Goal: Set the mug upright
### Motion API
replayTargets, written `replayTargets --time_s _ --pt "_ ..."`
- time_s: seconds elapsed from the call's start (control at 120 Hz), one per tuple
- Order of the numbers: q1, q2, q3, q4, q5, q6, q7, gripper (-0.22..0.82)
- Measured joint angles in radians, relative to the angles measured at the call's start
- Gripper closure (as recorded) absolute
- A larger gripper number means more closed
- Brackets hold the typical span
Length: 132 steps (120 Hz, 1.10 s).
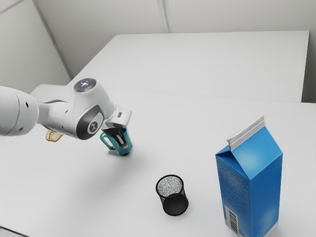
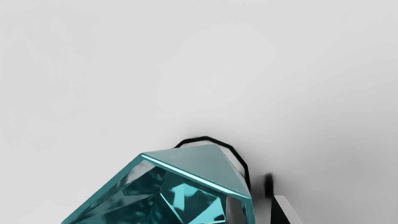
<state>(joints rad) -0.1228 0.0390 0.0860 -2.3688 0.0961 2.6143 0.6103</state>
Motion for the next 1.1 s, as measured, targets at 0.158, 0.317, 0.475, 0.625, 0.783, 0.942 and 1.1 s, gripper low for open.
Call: replayTargets --time_s 0.158,0.317,0.475,0.625,0.783,0.942,1.1 --pt "0.001 0.0 0.0 0.0 -0.001 -0.001 -0.001 0.5" --pt "0.008 -0.001 0.0 0.002 -0.001 -0.004 -0.001 0.4" --pt "0.009 -0.005 0.0 0.005 -0.001 -0.008 -0.001 0.31" --pt "0.007 -0.014 -0.001 0.01 -0.001 -0.015 -0.001 0.23" --pt "0.019 -0.058 -0.019 0.011 -0.002 -0.031 -0.001 0.19" --pt "0.01 -0.111 -0.03 0.016 -0.008 -0.053 -0.003 0.16" --pt "-0.001 -0.144 -0.049 0.076 -0.022 -0.091 -0.013 0.1"
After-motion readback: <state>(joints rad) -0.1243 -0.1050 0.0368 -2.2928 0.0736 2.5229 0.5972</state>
